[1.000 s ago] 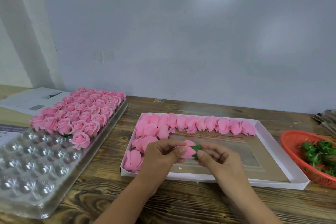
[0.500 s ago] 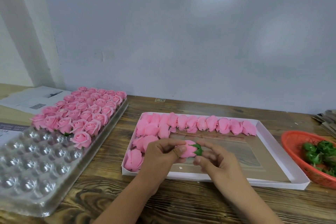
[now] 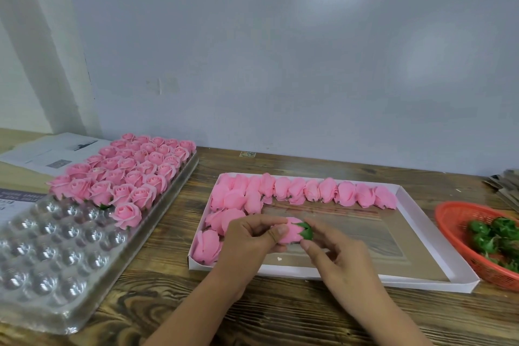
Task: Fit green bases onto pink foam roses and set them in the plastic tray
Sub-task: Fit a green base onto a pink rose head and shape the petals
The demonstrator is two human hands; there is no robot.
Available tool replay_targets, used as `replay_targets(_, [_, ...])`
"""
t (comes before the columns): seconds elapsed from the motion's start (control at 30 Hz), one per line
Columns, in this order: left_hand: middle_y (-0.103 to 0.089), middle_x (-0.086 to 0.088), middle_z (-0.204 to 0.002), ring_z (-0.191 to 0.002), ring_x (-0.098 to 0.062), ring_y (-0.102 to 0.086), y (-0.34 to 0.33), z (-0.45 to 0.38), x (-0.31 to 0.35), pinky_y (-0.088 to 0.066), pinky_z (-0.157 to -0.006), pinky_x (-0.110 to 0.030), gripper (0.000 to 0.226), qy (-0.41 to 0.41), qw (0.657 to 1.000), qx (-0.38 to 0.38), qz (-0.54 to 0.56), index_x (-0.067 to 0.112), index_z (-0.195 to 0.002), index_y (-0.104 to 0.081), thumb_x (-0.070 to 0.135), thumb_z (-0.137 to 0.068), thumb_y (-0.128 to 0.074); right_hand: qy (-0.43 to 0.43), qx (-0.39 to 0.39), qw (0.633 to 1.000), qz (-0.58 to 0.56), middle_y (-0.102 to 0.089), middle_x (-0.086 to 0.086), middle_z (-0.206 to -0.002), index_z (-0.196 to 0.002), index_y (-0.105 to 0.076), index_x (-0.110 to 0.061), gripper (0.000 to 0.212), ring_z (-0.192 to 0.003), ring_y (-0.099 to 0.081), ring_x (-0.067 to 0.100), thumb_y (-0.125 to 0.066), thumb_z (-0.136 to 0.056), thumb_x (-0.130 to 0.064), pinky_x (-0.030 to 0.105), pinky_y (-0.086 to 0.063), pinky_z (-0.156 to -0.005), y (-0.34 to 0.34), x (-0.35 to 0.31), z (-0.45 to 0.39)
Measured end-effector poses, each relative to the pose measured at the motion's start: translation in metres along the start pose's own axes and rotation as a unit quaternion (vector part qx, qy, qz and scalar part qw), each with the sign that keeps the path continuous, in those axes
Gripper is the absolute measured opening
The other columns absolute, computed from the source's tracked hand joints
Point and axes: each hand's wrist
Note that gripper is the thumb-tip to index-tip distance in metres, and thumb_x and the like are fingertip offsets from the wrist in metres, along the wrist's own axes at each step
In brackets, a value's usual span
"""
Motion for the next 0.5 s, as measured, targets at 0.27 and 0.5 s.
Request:
replay_targets(0.27, [-0.079,-0.008,-0.091,-0.085,-0.018,-0.076,0.0014,0.0004,-0.0015,-0.060,-0.070,-0.025,0.014,-0.007,0.999,-0.031,0.009,0.028,-0.087,-0.083,0.025,-0.077,-0.075,-0.016,0.003,0.996,-0.086,-0.076,-0.017,-0.095,-0.108,-0.071,-0.037,0.040,-0.094,-0.070,0.000,-0.080,-0.076,-0.014,0.009,-0.050,-0.079,-0.0027,0.0031,-0.0028])
replay_targets(0.5, [-0.079,-0.006,-0.091,-0.086,-0.017,-0.076,0.0022,0.0002,-0.0031,-0.060,-0.072,-0.024,0.015,-0.008,0.999,-0.044,-0.003,0.031,-0.090,-0.082,0.027,-0.077,-0.075,-0.030,-0.005,0.994,-0.104,-0.076,-0.015,-0.096,-0.114,-0.072,-0.027,0.046,-0.092,-0.071,0.003,-0.078,-0.069,-0.035,0.016,-0.053,-0.082,-0.0054,0.0030,-0.0013])
Point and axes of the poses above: each hand's wrist, its own z-axis away from the middle knuckle, its own y-axis out of the back of the hand, x = y × z
